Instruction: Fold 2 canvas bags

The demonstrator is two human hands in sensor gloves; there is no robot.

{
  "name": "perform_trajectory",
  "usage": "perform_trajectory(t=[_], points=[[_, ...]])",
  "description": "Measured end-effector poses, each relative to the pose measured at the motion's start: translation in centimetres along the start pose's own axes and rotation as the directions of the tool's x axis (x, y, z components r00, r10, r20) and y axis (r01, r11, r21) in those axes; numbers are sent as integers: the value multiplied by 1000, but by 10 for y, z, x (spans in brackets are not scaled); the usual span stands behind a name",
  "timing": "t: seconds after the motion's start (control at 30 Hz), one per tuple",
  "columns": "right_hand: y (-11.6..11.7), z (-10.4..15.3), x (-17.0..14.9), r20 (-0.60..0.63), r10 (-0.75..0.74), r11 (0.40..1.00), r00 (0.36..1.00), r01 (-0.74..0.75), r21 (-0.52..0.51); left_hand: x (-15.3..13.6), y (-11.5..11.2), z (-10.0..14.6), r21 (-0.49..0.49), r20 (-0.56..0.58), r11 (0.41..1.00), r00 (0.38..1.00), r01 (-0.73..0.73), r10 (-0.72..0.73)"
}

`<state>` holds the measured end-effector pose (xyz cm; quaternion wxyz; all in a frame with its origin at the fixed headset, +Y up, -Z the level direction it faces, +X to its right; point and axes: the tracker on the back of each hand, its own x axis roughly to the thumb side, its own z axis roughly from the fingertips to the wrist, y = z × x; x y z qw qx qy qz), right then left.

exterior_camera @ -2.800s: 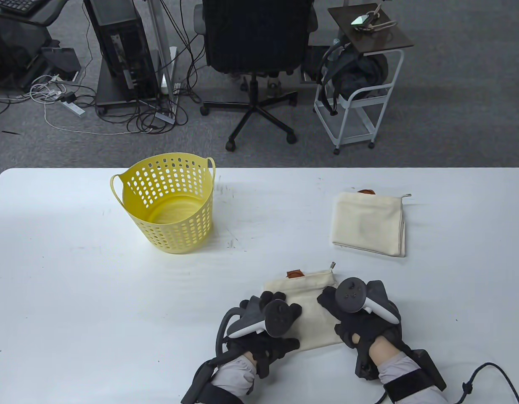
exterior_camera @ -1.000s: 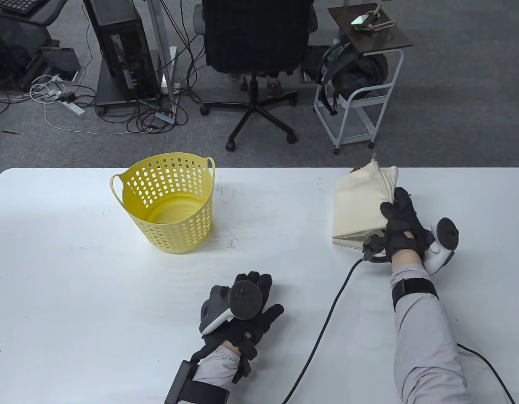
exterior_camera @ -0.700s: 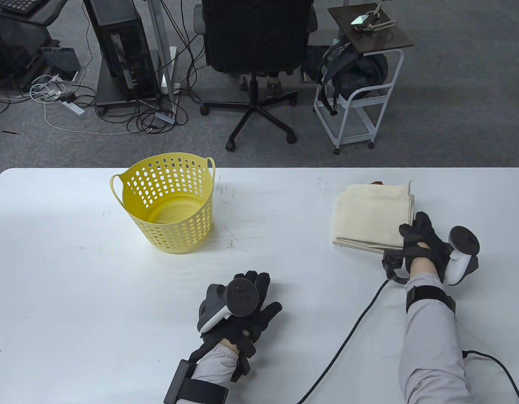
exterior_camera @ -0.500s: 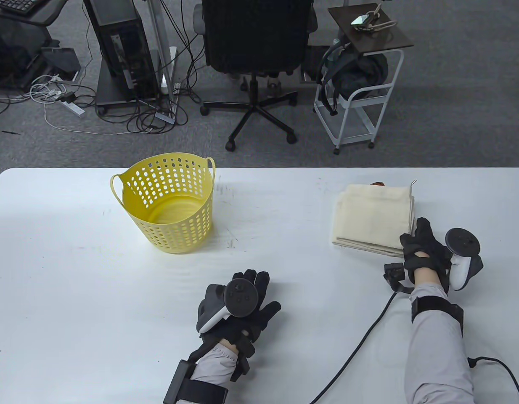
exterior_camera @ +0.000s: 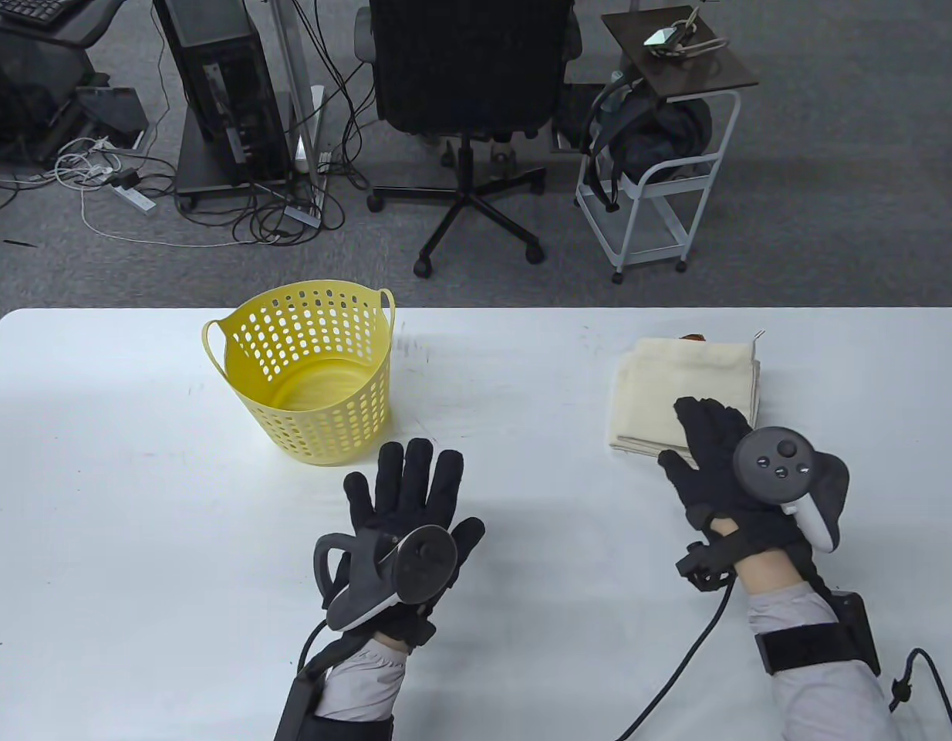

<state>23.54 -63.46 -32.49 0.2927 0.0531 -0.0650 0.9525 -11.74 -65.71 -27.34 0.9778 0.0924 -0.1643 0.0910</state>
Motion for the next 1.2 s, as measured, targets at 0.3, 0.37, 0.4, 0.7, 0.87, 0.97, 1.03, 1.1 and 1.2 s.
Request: perform_trajectory(t=[0.3, 0.37, 0.4, 0.7, 0.87, 0.97, 1.03, 1.1, 1.2], points=[[76, 30, 3, 59, 252, 967, 966, -254, 17, -11, -44, 9, -124, 33, 992, 999, 14, -10], [88, 36, 1, 74, 311, 950, 948, -313, 12, -13, -49, 10, -131, 28, 991, 1000, -8, 12], [95, 37, -1, 95, 333, 942, 938, -336, 13, -13, -53, 10, -147, 30, 989, 1000, -2, 7], [92, 45, -13, 81, 299, 944, 951, -307, 120, -10, -58, 10, -166, 32, 986, 999, 11, -6], [93, 44, -14, 64, 261, 952, 963, -268, 148, -11, -58, 10, -155, 19, 988, 1000, 9, -6], [95, 43, -14, 62, 245, 954, 967, -252, 159, -13, -58, 10, -157, 16, 988, 1000, -8, 11], [96, 42, -14, 62, 236, 954, 970, -244, 174, -13, -58, 9, -163, 17, 987, 1000, -13, 15], [96, 41, -16, 55, 231, 955, 971, -237, 180, -13, -59, 8, -170, 18, 985, 1000, -18, 21], [98, 39, -18, 39, 219, 954, 975, -223, 199, -13, -62, 8, -193, 20, 981, 999, -28, 32]])
